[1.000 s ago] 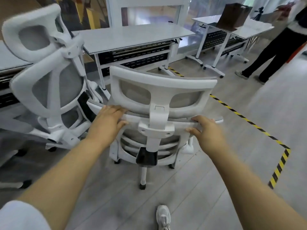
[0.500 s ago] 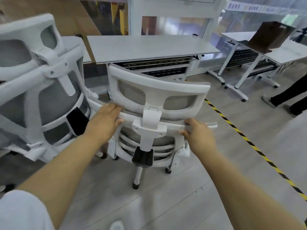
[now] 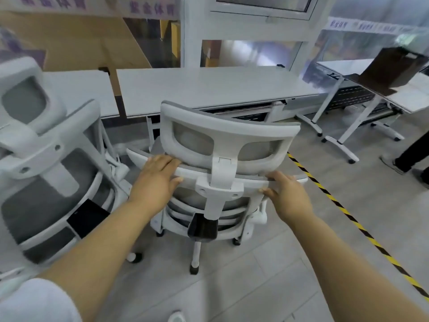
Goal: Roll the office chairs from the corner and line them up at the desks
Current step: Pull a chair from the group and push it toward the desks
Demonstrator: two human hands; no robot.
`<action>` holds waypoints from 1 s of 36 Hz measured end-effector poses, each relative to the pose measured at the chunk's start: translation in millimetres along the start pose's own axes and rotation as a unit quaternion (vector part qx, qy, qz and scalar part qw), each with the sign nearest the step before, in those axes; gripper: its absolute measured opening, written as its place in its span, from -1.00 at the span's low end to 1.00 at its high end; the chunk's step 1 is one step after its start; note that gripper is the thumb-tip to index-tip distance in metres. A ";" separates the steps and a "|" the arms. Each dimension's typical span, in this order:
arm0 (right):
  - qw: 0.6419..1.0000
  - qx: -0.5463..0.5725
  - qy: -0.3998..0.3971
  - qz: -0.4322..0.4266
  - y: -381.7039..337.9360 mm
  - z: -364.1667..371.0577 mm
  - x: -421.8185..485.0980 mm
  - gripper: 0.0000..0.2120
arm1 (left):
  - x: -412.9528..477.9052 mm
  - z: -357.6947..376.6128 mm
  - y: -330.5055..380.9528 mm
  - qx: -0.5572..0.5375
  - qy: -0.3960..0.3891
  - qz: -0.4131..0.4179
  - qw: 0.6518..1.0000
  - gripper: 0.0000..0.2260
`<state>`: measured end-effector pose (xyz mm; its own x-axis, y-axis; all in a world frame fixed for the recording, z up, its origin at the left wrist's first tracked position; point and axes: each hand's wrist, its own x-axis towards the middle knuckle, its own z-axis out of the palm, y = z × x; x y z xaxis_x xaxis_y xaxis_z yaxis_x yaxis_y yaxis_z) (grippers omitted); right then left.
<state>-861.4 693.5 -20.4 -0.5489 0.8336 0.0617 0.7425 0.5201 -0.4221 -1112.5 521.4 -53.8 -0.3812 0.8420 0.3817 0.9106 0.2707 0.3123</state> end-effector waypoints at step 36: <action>0.937 -0.165 -0.105 -0.291 1.4 -11.8 209.8 -0.63 | 133.2 21.4 -15.9 0.028 -0.071 -0.169 0.983 -0.50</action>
<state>-971.0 871.3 2.7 -0.9349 0.3548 0.0017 0.3539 0.9328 -0.0684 -1174.4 639.3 -26.6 -0.6411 0.7551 0.1371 0.7443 0.5683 0.3508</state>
